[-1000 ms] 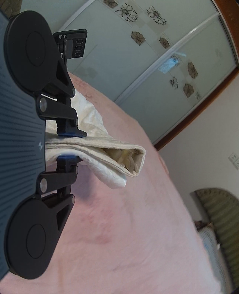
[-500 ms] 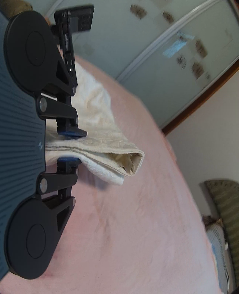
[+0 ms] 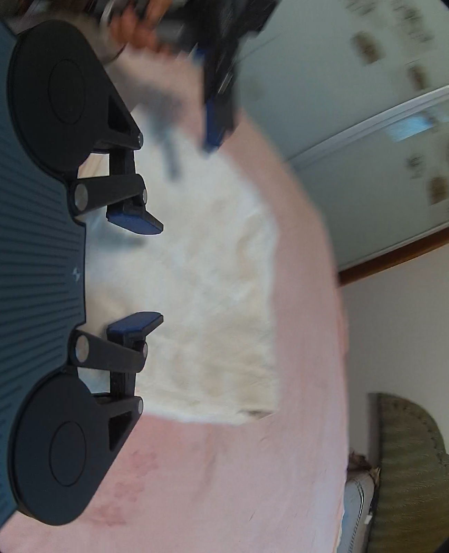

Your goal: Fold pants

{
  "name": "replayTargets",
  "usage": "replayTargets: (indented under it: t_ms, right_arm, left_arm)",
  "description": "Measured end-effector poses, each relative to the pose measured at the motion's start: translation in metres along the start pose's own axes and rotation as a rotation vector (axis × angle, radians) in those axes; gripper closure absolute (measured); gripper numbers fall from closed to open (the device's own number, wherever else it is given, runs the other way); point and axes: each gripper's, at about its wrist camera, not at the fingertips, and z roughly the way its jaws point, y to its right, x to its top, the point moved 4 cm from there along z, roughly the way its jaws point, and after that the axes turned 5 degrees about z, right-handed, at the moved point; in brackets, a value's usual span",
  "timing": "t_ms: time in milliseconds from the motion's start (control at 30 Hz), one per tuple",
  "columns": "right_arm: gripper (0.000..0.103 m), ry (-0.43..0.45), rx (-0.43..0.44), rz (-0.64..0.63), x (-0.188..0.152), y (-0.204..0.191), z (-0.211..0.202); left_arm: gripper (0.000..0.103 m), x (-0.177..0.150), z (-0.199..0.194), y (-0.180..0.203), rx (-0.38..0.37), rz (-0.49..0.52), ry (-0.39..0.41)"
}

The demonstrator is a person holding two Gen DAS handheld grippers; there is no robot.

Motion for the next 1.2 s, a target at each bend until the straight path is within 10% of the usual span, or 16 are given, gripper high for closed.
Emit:
replayTargets:
  t_ms: [200, 333, 467, 567, 733, 867, 1033, 1200]
  right_arm:
    - [0.053, 0.062, -0.024, 0.026, -0.006, -0.019, -0.013]
    - [0.046, -0.021, -0.093, -0.153, -0.029, -0.040, -0.006]
    - [0.032, 0.007, -0.113, -0.062, -0.031, -0.052, -0.029]
    - [0.000, 0.001, -0.028, 0.008, -0.041, -0.073, -0.055]
    - [0.000, -0.315, 0.053, 0.196, -0.082, -0.102, -0.085]
    - [0.000, -0.239, 0.304, 0.246, -0.091, -0.115, -0.120]
    - [0.000, -0.055, -0.321, 0.115, -0.087, -0.102, -0.086]
    - [0.000, -0.021, -0.333, 0.134, -0.094, -0.093, -0.048]
  left_arm:
    - [0.012, -0.005, 0.007, -0.018, 0.006, -0.096, 0.023]
    - [0.014, -0.018, -0.012, -0.003, 0.100, 0.016, 0.039]
    - [0.011, -0.037, -0.053, 0.011, 0.200, 0.082, 0.090]
    - [0.009, -0.059, -0.075, 0.031, 0.294, 0.140, 0.107]
    - [0.007, -0.091, -0.098, 0.057, 0.384, 0.205, 0.033]
    - [0.000, -0.098, -0.095, 0.054, 0.466, 0.220, 0.052]
    - [0.002, -0.100, -0.068, 0.038, 0.625, 0.182, -0.019]
    - [0.001, -0.104, -0.064, 0.039, 0.575, 0.139, -0.023]
